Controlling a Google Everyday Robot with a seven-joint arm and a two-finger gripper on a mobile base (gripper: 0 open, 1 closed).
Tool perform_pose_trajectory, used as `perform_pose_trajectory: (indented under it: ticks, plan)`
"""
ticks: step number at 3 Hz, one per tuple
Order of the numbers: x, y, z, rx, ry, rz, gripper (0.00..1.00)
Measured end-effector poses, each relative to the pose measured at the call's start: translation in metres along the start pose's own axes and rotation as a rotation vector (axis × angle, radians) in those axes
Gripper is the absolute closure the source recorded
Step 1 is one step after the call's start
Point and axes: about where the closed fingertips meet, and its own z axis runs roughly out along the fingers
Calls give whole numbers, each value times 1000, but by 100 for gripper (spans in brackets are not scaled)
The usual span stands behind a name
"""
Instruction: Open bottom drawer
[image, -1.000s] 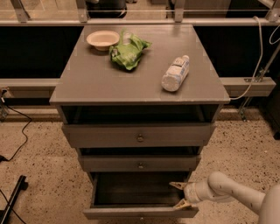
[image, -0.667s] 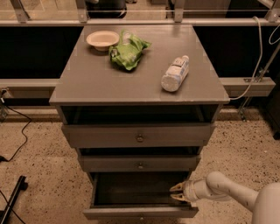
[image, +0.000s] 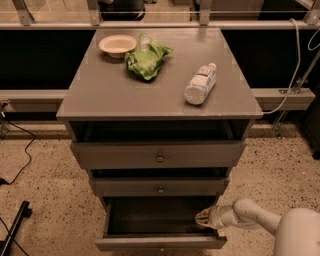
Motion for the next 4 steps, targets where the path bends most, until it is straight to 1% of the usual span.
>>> perform_pose_trajectory:
  ticks: [1,2,3,4]
  plan:
    - [17,4,22,-29,22,48,97]
    - [18,13,44,-92,18,69,100]
    - [8,26,62,-182,17,51,100]
    - [-8,42,61,-249,-4,36,100]
